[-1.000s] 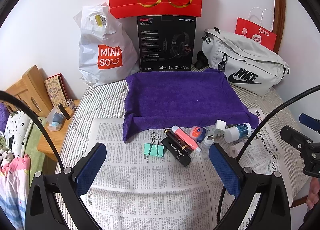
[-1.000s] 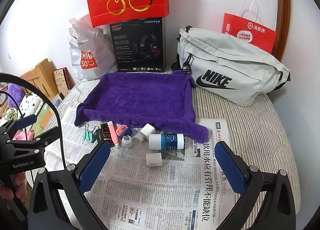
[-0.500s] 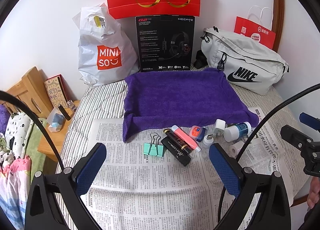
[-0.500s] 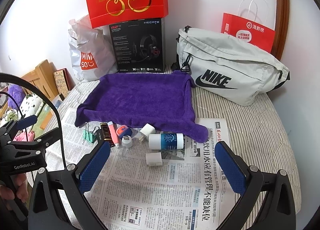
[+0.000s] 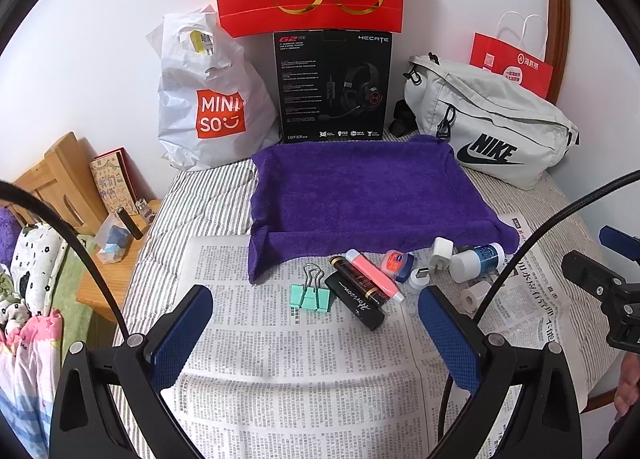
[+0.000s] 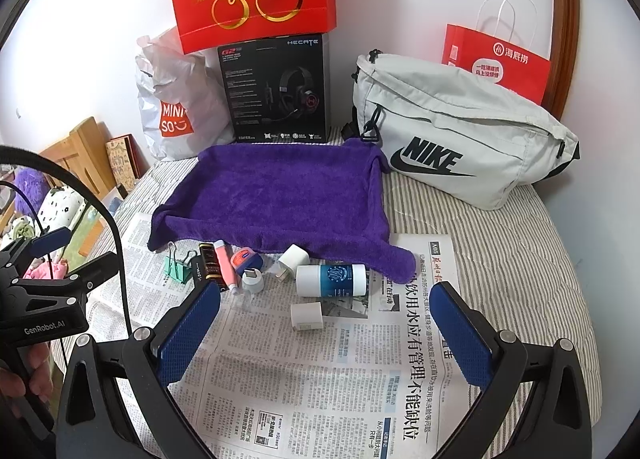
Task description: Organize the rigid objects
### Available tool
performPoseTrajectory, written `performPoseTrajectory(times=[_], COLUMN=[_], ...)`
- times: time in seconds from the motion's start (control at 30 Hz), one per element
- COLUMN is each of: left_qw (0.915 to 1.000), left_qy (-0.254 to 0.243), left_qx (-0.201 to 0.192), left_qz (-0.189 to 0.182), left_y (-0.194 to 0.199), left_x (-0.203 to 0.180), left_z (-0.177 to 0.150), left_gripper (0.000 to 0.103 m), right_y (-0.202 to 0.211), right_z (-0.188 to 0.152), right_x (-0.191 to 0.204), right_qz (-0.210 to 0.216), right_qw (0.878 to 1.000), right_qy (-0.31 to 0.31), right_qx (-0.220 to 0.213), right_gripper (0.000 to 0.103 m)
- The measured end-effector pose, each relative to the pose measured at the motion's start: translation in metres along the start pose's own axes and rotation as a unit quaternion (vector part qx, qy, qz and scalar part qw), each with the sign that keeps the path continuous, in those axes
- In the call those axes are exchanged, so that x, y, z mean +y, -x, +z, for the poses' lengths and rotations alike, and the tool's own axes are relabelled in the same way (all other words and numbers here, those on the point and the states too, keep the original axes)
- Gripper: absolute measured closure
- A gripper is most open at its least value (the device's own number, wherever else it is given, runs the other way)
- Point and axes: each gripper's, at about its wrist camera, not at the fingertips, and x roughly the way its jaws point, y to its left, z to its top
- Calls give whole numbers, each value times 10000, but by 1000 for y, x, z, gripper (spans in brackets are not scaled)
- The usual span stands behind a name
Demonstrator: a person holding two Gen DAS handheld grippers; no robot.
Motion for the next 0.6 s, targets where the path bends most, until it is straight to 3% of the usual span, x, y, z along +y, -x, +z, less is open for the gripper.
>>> performPoseTrajectory(times=[0.6], left_qw=[9995], left_qy=[111], left_qx=[281], left_qz=[-10], left_y=[-34], left_x=[15], left_z=[-4], left_gripper=[0], right_y=[-18], right_z=[-2], right_x=[-8], right_qz=[-51], right_qw=[9998], right_qy=[-14], right_qx=[178], right_gripper=[0])
